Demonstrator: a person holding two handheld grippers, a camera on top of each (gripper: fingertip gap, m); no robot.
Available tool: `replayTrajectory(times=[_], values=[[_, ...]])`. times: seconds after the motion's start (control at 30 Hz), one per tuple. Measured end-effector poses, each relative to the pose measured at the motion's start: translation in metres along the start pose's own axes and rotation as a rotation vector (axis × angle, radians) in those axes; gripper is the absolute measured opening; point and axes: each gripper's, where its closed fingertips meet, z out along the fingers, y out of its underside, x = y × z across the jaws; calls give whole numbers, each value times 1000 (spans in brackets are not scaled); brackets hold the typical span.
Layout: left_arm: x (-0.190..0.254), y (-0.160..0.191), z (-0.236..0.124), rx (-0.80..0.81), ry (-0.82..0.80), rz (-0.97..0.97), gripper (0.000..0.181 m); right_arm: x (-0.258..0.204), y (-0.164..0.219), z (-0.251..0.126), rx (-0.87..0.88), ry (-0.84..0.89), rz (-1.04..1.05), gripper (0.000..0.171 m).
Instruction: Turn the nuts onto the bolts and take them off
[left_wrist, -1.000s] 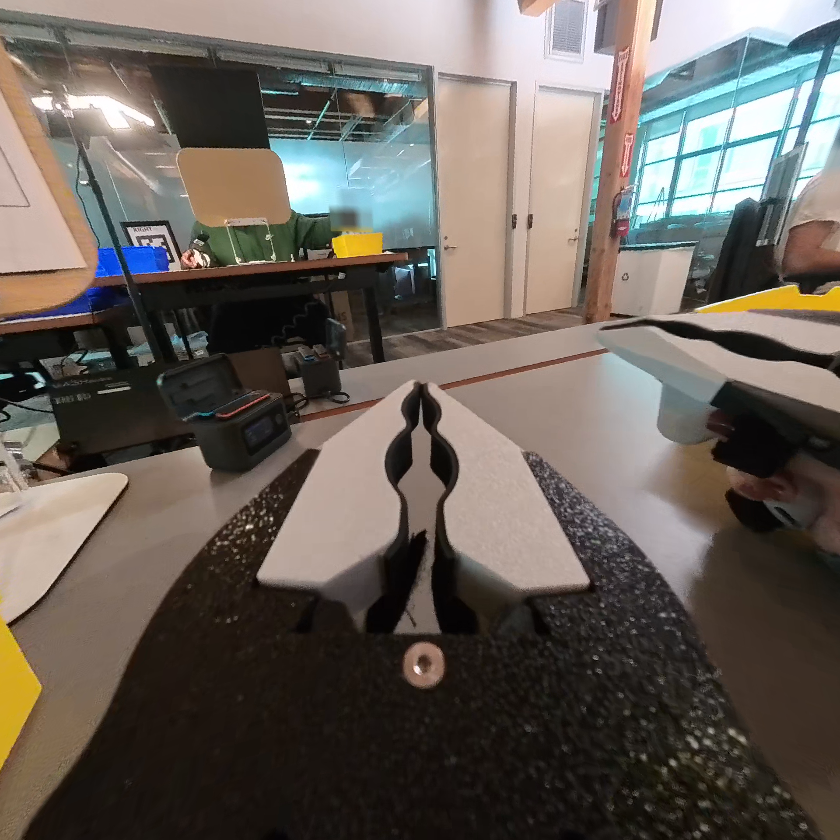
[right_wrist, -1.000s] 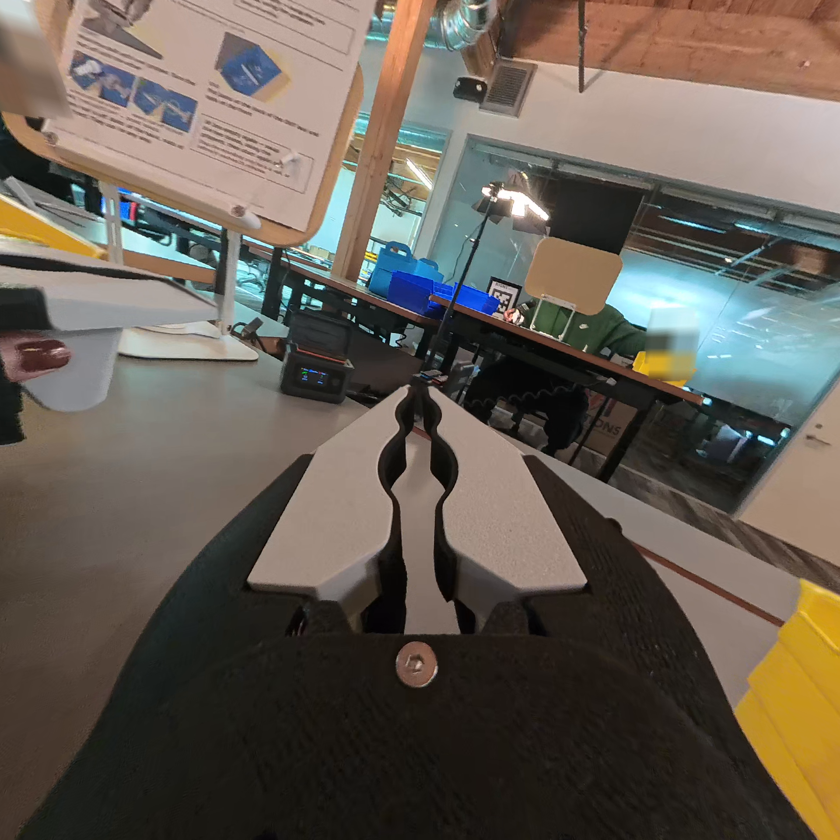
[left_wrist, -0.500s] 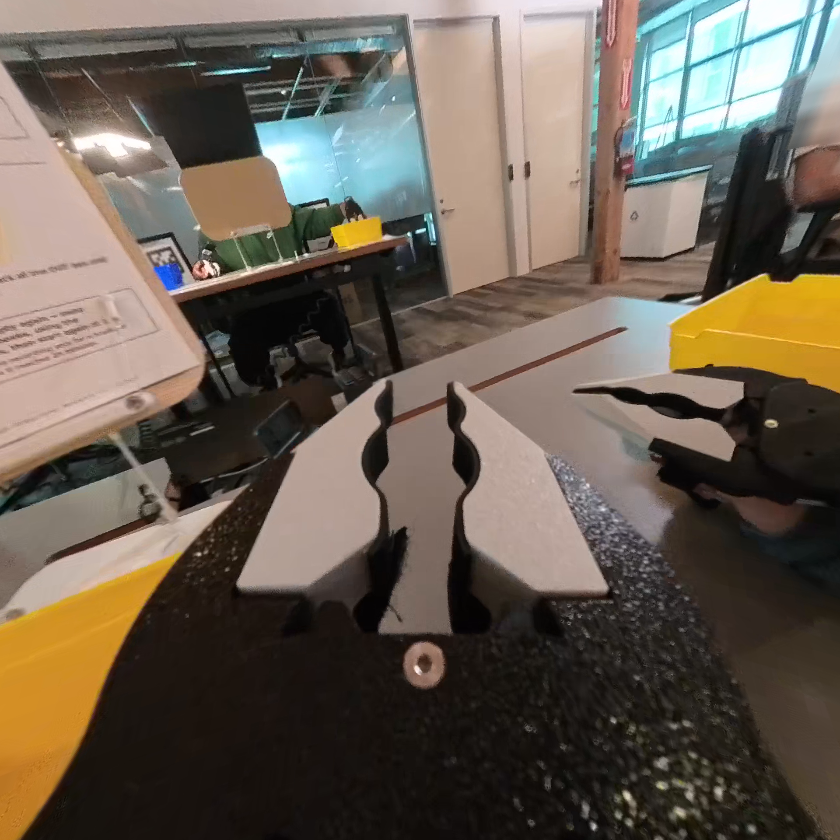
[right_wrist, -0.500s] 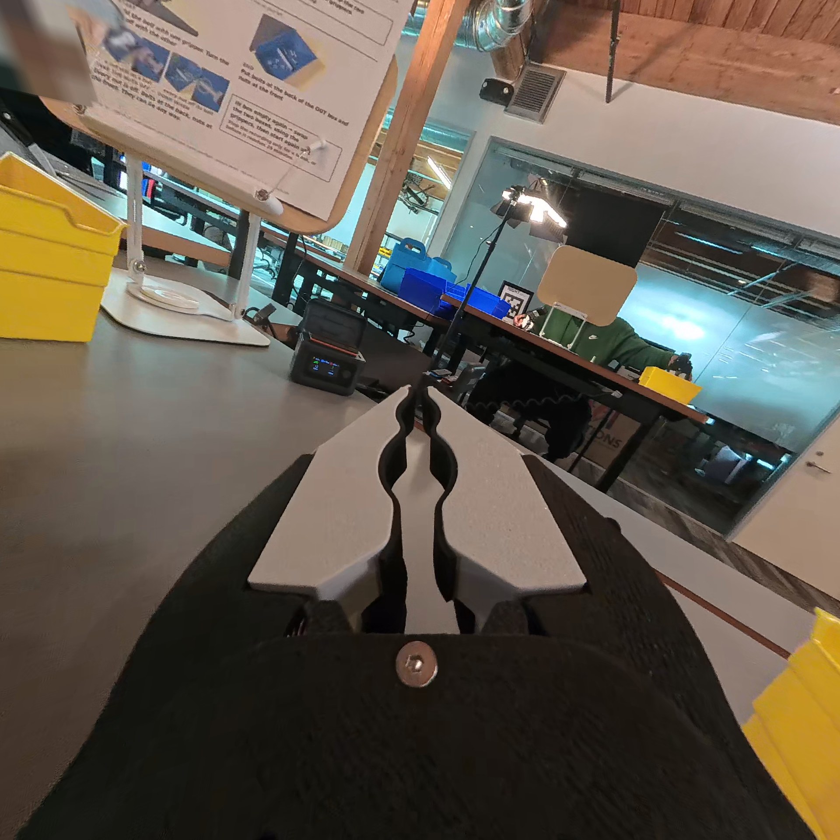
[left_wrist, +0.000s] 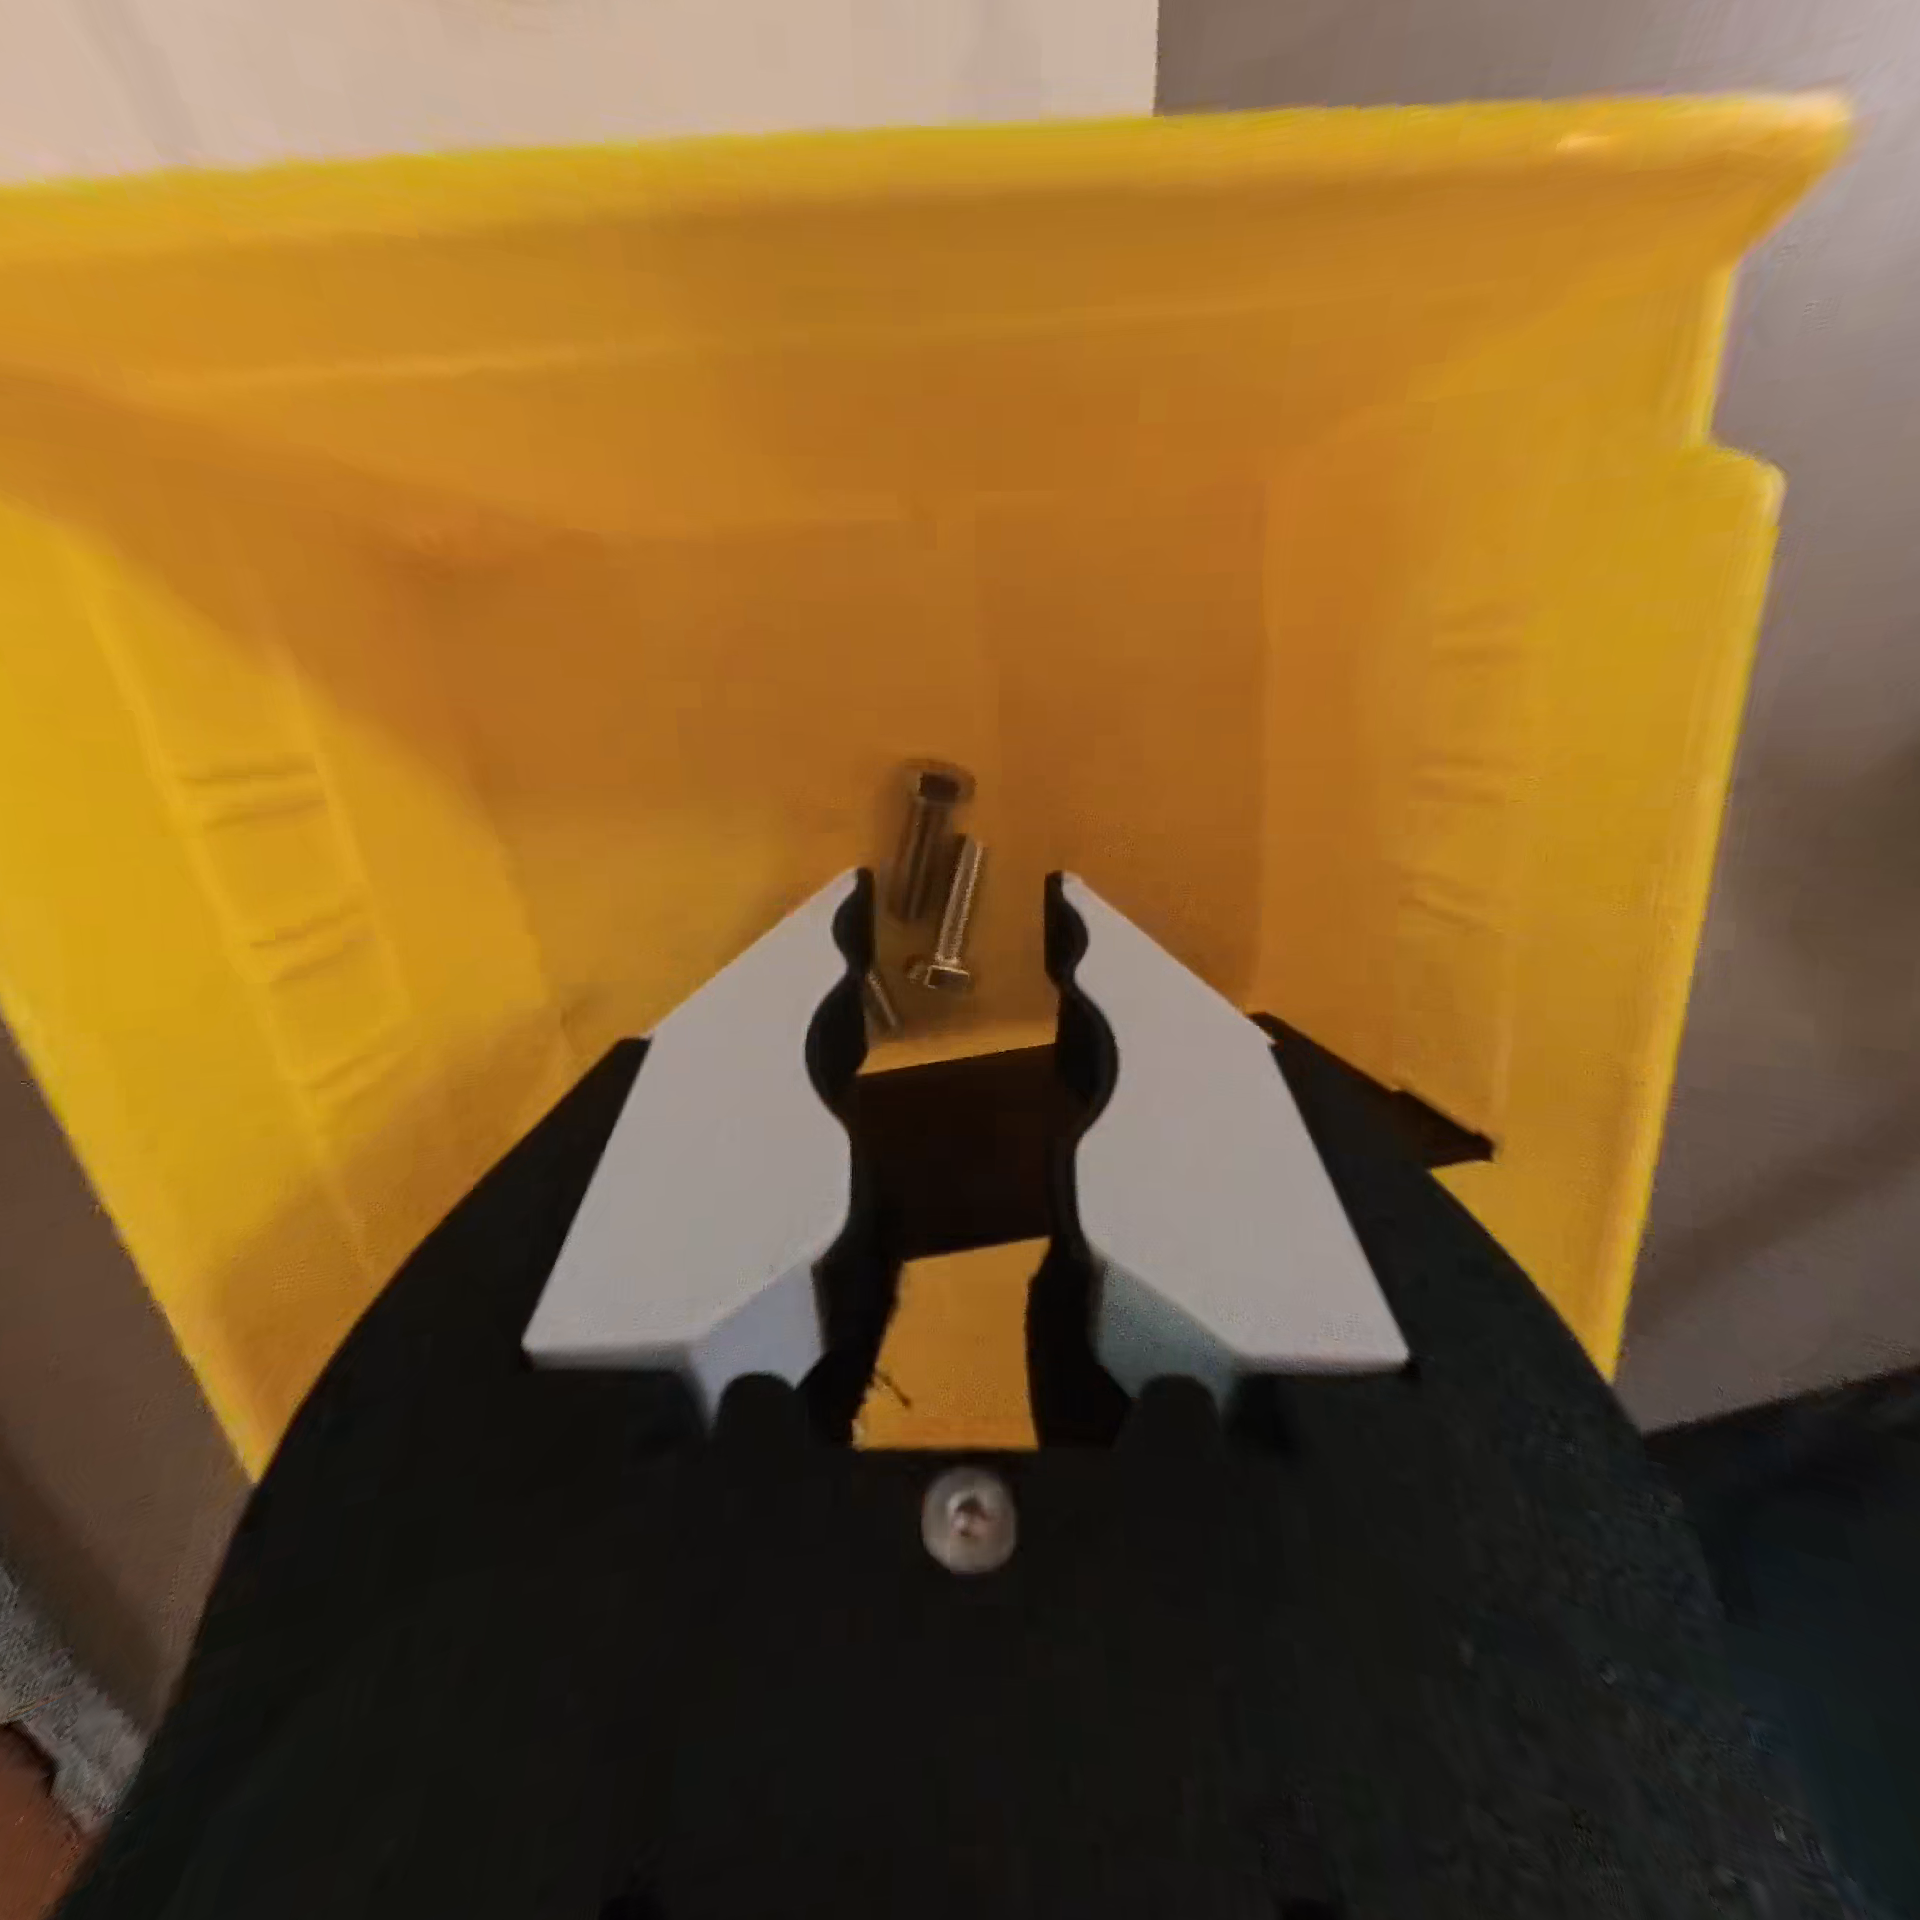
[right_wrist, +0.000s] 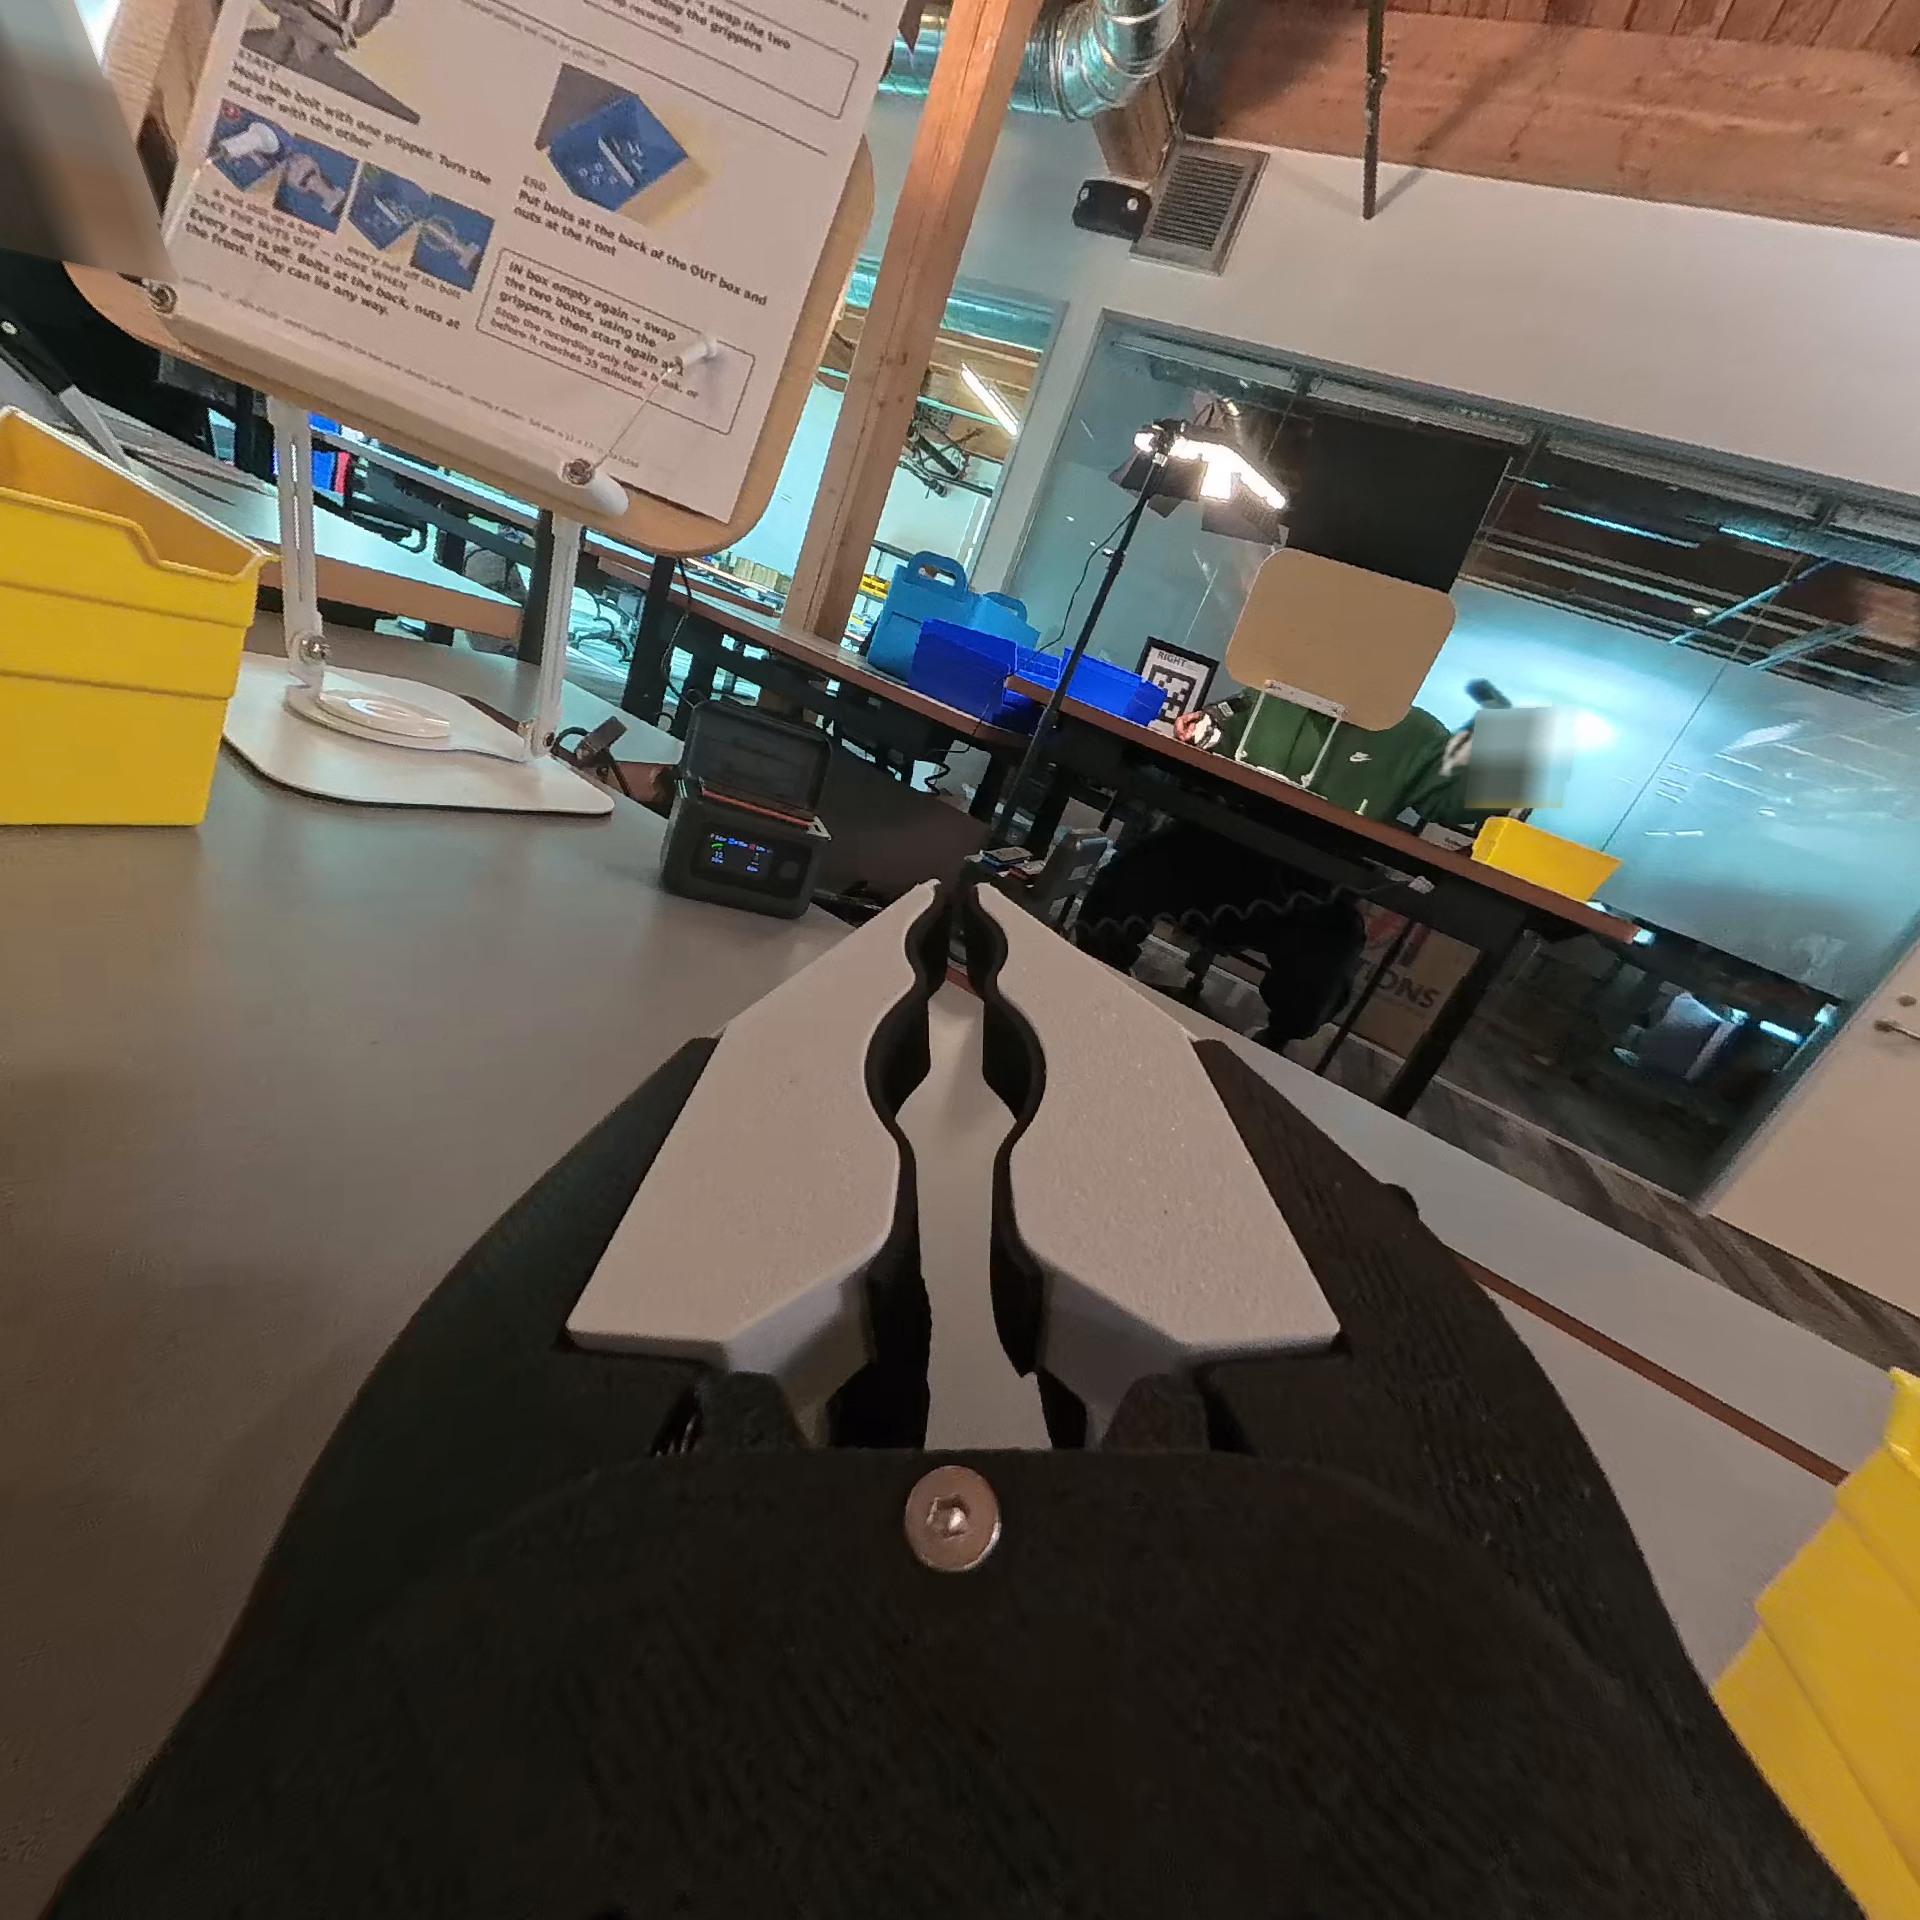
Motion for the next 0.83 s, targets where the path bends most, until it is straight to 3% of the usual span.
replayTrajectory(times=[0.3, 0.6, 0.7, 0.83], values=[[-36, 25, 25, -287, -103, -100, 29, 0, 0, 1, 1, -5, 4, 0], [-38, 33, 34, -379, -136, -62, 17, 1, 1, 2, 3, -11, 11, 0], [-48, 17, 18, -338, -260, 34, 16, 1, 2, 2, 3, -11, 11, 0], [-23, -34, -28, -119, -375, 177, 16, 2, 2, 3, 3, -9, 14, 0]])
